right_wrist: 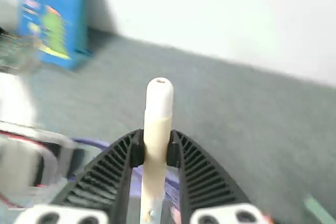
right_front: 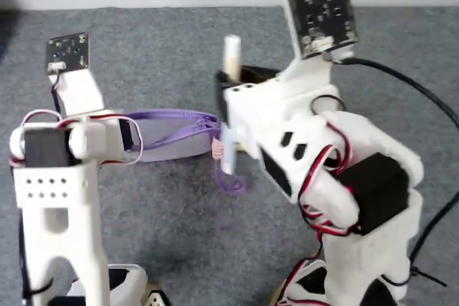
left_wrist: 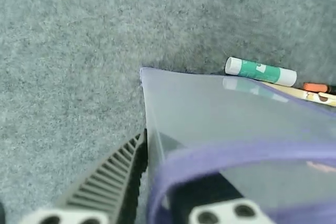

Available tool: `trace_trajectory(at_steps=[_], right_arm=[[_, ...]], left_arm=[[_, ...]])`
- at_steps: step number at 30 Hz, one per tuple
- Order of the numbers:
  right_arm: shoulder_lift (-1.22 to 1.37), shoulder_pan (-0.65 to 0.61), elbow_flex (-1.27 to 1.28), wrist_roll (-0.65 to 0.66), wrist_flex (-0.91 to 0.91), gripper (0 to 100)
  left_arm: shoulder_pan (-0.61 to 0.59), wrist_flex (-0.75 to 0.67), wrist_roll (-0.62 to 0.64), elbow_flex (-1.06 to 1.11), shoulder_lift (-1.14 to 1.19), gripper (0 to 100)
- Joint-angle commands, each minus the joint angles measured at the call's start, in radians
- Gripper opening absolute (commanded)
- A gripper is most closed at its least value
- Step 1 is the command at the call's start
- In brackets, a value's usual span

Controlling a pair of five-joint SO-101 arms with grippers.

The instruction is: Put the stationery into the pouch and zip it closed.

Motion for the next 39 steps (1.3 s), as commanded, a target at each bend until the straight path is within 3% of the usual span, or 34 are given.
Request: trace_trajectory(at_steps=[1, 10, 18, 28, 34, 39], right_arm=[[-0.028, -0.051, -0.044, 0.012, -0.094, 0.8], [-0.033, -0.054, -0.044, 0.014, -0.257, 0.8], [-0.171, -0.050, -0.044, 0.055, -0.084, 0.8], [-0.116, -0.053, -0.040, 0.035, -0.200, 0.8], [-0.259, -0.054, 0.075, 0.032, -0.018, 0.8], [-0.467, -0.050, 0.319, 0.060, -0.070, 0.8]], left_arm=[[0.002, 0.011, 0.012, -0.041, 0.025, 1], [0.002, 0.011, 0.012, -0.041, 0.025, 1], [0.002, 0.011, 0.012, -0.041, 0.025, 1], [0.002, 0.012, 0.012, -0.038, 0.025, 1], [0.002, 0.014, 0.012, -0.038, 0.025, 1], [0.002, 0.012, 0.012, -0.038, 0.025, 1]])
